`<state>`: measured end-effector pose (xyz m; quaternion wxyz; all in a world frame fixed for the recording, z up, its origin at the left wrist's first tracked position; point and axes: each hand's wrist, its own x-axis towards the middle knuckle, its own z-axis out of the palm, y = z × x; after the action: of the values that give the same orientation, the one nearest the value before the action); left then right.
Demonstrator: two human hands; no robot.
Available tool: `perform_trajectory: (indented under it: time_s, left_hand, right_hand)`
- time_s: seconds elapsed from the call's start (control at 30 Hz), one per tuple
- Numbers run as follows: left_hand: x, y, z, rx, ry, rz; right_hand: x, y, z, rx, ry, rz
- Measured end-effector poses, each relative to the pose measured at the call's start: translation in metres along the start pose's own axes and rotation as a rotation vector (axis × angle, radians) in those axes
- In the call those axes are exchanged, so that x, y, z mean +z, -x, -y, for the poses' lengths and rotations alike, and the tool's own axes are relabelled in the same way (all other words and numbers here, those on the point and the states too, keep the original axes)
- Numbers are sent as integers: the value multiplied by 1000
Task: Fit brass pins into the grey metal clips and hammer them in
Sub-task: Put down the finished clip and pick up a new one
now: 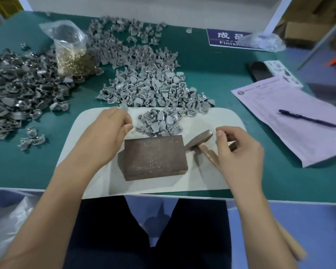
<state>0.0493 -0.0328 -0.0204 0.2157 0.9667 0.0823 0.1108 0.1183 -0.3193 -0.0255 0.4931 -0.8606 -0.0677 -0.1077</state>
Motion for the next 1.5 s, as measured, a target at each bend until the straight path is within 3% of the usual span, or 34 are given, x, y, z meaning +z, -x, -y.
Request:
perform_trajectory:
  time_s: [0.17, 0.27, 0.47, 0.57, 0.73, 0.83, 0.9, 0.97, 1.0, 1.1, 1.23, 1.5]
  left_hand:
    - [-8, 0, -31, 14, -51, -122]
    - [-11, -2, -64, 16, 211, -130]
    - [16, -17, -124, 77, 690, 151]
    - [24, -29, -127, -59, 860, 235]
    - [20, -54, -124, -124, 913, 406]
    - [19, -75, -129, -5, 789, 454]
    - [32, -96, -135, 72, 538, 290]
    - [48, -118, -142, 127, 139, 101]
    - [58, -128, -144, 175, -41, 83]
    - [82, -150, -143, 369, -329, 267]
    - [100, -154, -130, 496, -404, 361]
    - [84, -148, -96, 519, -292, 169]
  right_hand:
    - [-18, 0, -9, 57, 2, -28]
    - [-23, 2, -5, 14, -126, 18]
    - [-7, -5, 18, -96, -395, 266]
    - [3, -12, 19, -37, -453, 209]
    - [6, -13, 17, 23, -569, 112]
    - [-1, -18, 10, 78, -527, 48]
    - [-4, -23, 3, 152, -473, 7]
    - [-5, -26, -2, 212, -430, -22]
    - [-5, -26, -4, 223, -408, -22]
    - [-2, -26, -8, 229, -352, 14]
    - [-1, -23, -14, 233, -305, 60]
    - [-1, -22, -14, 255, -290, 86]
